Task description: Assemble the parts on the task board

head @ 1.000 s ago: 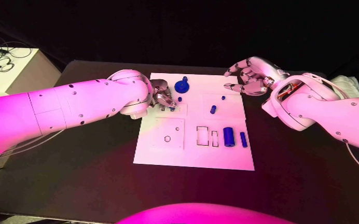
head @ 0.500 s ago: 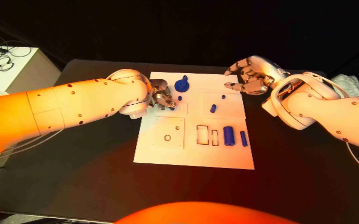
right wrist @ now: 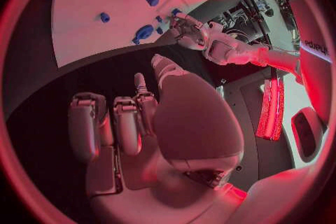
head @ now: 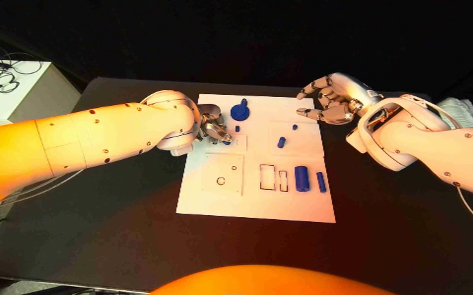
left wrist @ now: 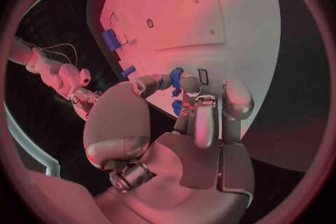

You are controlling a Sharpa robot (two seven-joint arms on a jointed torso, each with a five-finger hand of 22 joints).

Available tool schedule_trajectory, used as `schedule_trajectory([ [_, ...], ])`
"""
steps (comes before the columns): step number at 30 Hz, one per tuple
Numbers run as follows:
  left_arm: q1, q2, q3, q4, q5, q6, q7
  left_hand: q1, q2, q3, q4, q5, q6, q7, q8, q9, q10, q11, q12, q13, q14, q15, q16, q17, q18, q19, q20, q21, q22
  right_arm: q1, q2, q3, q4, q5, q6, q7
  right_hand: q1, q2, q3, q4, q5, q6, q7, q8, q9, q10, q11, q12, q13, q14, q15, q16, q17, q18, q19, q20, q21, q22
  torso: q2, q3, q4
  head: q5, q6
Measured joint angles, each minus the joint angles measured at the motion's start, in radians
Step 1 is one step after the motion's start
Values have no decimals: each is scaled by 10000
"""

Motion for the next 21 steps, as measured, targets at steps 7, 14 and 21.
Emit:
schedule_trajectory([
  [7, 4, 6, 4, -17, 0, 58, 1, 0, 0, 0, 0, -19, 0, 0, -1, 0, 0, 1, 0, -26, 0, 0, 0, 0, 0, 0, 0, 0, -1, -1, -15, 0, 0, 0, 1, -5, -40, -40, 28, 27, 0, 0, 0, 0, 0, 0, 0, 0, 0, 0, 0, 0, 0, 0, 0, 0, 0, -1, 0, 0, 1, -12, -12],
  [14, 9, 48, 8, -64, 0, 108, 5, 0, 0, 0, 0, -22, 2, -2, -1, 2, 15, 17, 0, -36, 0, 0, 0, 0, 0, -1, 0, 0, -2, -1, -19, 0, 0, 0, 1, -9, -40, -40, 28, 28, 0, 0, 0, 0, 0, 0, 0, 0, 0, 0, 0, 0, 0, 0, 0, 0, 0, -2, 1, 1, 3, -22, -21],
  [21, 13, 132, 9, -156, 1, 156, -21, -87, 87, -27, -26, -57, 76, -76, -1, 11, 129, -49, 10, 70, 0, 1, 50, 0, 1, 35, -36, 11, 25, -1, -22, 0, 2, 0, 1, -10, -39, -40, 28, 28, 0, 0, 0, 0, 0, 0, 0, 0, 0, 0, 0, 0, 0, 0, 0, 0, 0, -3, 3, 2, -9, -15, -58],
])
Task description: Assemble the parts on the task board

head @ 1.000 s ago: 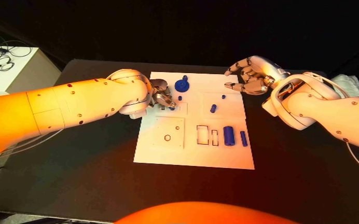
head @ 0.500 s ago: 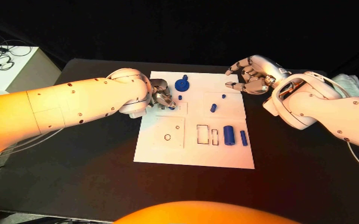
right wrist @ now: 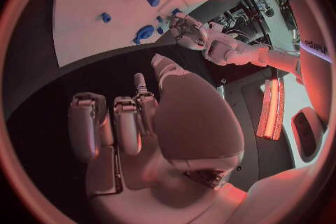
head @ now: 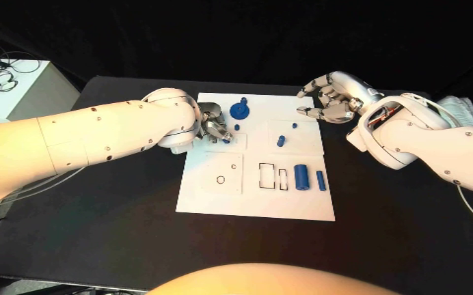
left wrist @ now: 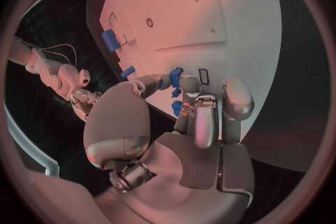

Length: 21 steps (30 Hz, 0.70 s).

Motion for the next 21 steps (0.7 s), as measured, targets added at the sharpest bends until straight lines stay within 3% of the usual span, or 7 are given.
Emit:
schedule_trajectory([
  [19, 14, 165, 4, -151, -2, 101, -115, -102, 95, -70, -70, -85, 154, -102, 127, -19, 230, -92, 167, 183, -36, -35, 39, 0, 1, 107, -34, 25, 145, 0, 1, 0, -1, 0, 1, -4, 0, 0, 17, -17, 41, 0, 0, 0, -10, 0, 0, 0, 0, 0, 0, 0, 7, 0, 0, 0, 0, -2, -2, 6, 7, -53, -93],
  [21, 11, 170, 3, -153, -2, 120, -116, -102, 95, -112, -112, -115, 238, -158, 129, -19, 300, -95, 167, 181, -37, -35, 39, 0, -91, 107, -34, 25, 145, 0, 0, 0, -1, 0, 1, -4, 0, 0, 28, -28, 42, 0, 0, 0, -10, 0, 0, 0, 0, 0, 0, 0, 6, 0, 0, 0, 0, -3, -2, 6, 7, -56, -101],
])
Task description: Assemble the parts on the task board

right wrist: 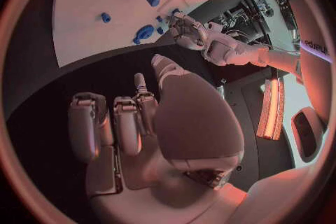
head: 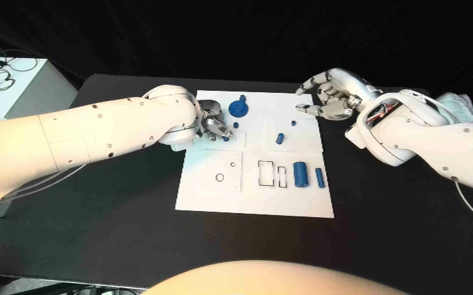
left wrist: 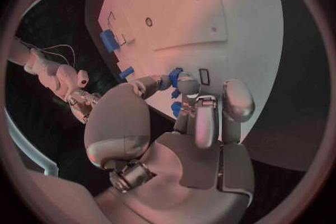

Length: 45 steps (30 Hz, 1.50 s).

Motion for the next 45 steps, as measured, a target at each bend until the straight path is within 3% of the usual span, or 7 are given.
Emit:
schedule_trajectory([
  [1, 0, 1, 0, 0, 0, 10, 0, 0, 0, -19, -19, -1, 1, -1, 1, -3, 1, -1, 0, -5, 5, -5, 0, 0, -69, 0, 0, 0, 0, 0, 0, 0, 0, 0, 0, 0, -1, 1, 0, 0, 0, 0, 0, 0, 0, 0, 0, 0, 0, 0, 0, 0, 0, -1, 0, 0, -6, 0, 0, 0, 2, -3, -8],
  [11, 0, -7, 0, 0, -1, 103, 1, -188, -187, -288, -288, -1, 113, -112, -48, -103, 19, -19, 1, -89, 35, -39, 0, 0, -68, 37, -37, 0, -16, -1, -16, 0, -1, 6, -1, 0, -43, 40, 0, 0, 0, 0, 0, 0, 0, 0, 0, 0, 0, 0, 0, 0, -1, 0, 0, 0, -42, -1, -8, -5, 8, -13, -29],
  [23, -2, -15, 1, -21, -1, 153, 13, -268, -211, -627, -620, -87, 337, -296, -106, -274, 19, -19, 1, -155, 35, -38, 0, 0, -68, 73, -74, -83, -55, -3, -17, 0, -4, 11, -3, 6, -79, 1, 0, 0, 0, 0, 0, 0, 0, 0, 0, 0, 0, 0, 0, -40, -2, 0, 0, 0, -81, 7, -9, -12, 5, -1, -20],
  [28, -10, -31, -2, -21, 2, 153, 20, -265, -210, -1593, -85, -86, 431, -391, -105, -327, 16, -21, 0, -184, 35, -38, -1, 0, -68, 73, -74, -123, -67, -6, -15, 0, -8, 12, -5, 8, -79, 0, 28, 29, 0, 0, 0, 0, 0, 0, 0, 0, 0, 0, 0, -40, -3, 1, 0, 0, -80, 6, -9, -12, 5, -8, -4],
  [40, -24, -96, -9, -3, 9, 146, 41, -242, -191, -2796, 786, -114, 441, -337, -165, -393, -21, -56, 38, -237, 35, -37, -1, 0, -66, 143, -72, -163, -55, -26, -20, 0, -15, 16, -13, 13, -159, 0, 73, -16, -1, 0, 0, 0, -9, 0, 0, 0, -1, 0, 0, -77, -4, 0, 0, 0, -133, 5, -7, -12, -7, -13, 25],
  [45, -34, -147, 6, 66, 9, 140, 41, -151, -260, -3235, 1226, -394, 440, -337, -166, -415, -63, -17, 38, -264, 35, -36, -1, 0, -66, 143, -71, -163, -55, -37, -21, 0, -28, 17, -15, 13, -159, 0, 82, -25, -1, 0, 0, 0, -20, 0, 0, 0, 0, 0, 0, -77, -4, 0, 0, 0, -133, 4, -7, -10, -4, -20, 43],
])
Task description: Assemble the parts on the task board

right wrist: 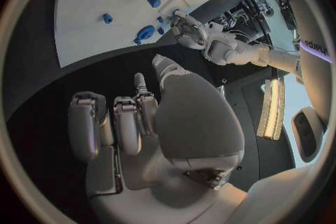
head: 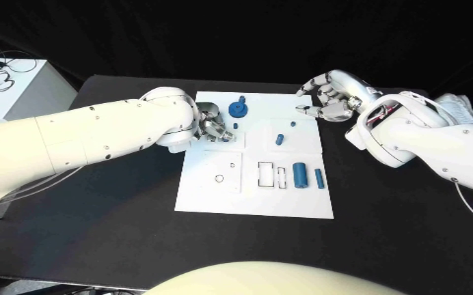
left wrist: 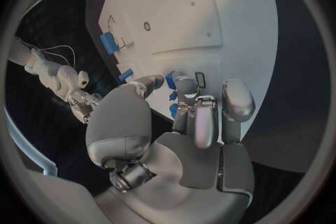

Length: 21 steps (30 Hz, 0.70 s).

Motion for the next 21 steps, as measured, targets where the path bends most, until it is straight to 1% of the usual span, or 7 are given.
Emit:
schedule_trajectory([
  [4, -11, -52, 53, 63, 0, -1, 0, 59, -46, -164, 164, -139, 0, 0, 0, -3, 0, 0, 0, -17, 0, 0, 0, 0, 2, 0, 0, 0, 0, -4, 1, 0, -13, 3, -2, 0, 0, 0, 0, 0, -40, 0, 0, 0, 0, 0, 0, 0, 0, 0, 0, 0, 0, 0, 0, 0, 0, -1, 0, 3, 7, -9, 35],
  [5, -11, -69, 75, 84, 0, -3, -1, 117, 10, -216, 216, -198, 0, 0, 0, -3, 0, 0, 0, -17, 0, 0, 0, 0, 1, 0, 0, 0, 0, -5, 2, 0, -15, 4, -2, 0, 0, 0, 0, 0, -41, 0, 0, 0, 0, 0, 0, 0, 0, 0, 0, 0, 0, 0, 0, 0, 0, -1, 0, 4, 9, -10, 43],
  [7, -11, -107, 135, 130, 0, -7, -2, 156, -29, -299, 299, -302, 0, 0, 0, -13, 0, 0, 0, -17, 0, 0, 0, 0, 1, 0, 0, 0, 4, -8, 4, 0, -20, 7, -4, 0, 0, 0, 0, 0, -41, 0, 0, 0, 0, 0, 0, 0, 0, 0, 0, 0, 0, 0, 0, 0, 0, -1, 0, 4, 10, -10, 57],
  [12, -6, -172, 284, 275, 0, -11, -4, 178, -7, -296, 355, -346, 0, 0, 0, -14, 1, 0, 0, -53, 0, 1, 0, 0, 2, -1, 0, 0, 4, -21, 9, 0, -33, 15, -7, 4, 0, 0, 0, 0, -41, 0, 0, 0, 0, 0, 0, 0, 0, 0, 0, 0, -1, 0, 0, 0, 0, -2, -1, 4, 7, -10, 65],
  [17, 4, -289, 531, 479, 2, -12, -4, 198, 13, -336, 395, -346, 0, 0, 0, -14, -22, 24, 0, -113, 0, 1, 0, 0, 2, -1, 0, -40, -52, -34, 12, 0, -58, 26, -9, 10, 0, 0, 0, 0, -41, 0, 0, 0, 0, 0, 0, 0, 0, 0, 0, 0, -1, 0, 0, 0, 0, -2, 2, -1, -3, -12, 56],
  [20, 33, -381, 691, 565, 3, -12, -4, 198, 13, -336, 395, -346, -1, 0, -20, -23, -71, 4, -3, -177, 0, 1, 0, 0, 2, -1, 0, -77, -111, -37, 8, 0, -77, 37, -11, 11, 0, 0, 0, 0, -41, 0, 0, 0, 1, 0, 0, 0, 0, 0, 0, 0, -1, 0, 0, 0, 0, -3, 4, 0, -3, -21, 79],
  [21, 55, -411, 740, 583, 3, -9, -3, 215, 30, -364, 423, -346, -39, 38, -57, -28, -129, 19, -56, -232, 0, 1, 0, 0, 2, -5, 5, -107, -163, -38, 6, 0, -82, 41, -12, 12, 0, 0, 0, 0, -41, 0, 0, 0, 1, 0, 0, -40, 0, 0, 0, 0, -1, 0, 0, 0, 0, -3, 4, 0, -2, -26, 89],
])
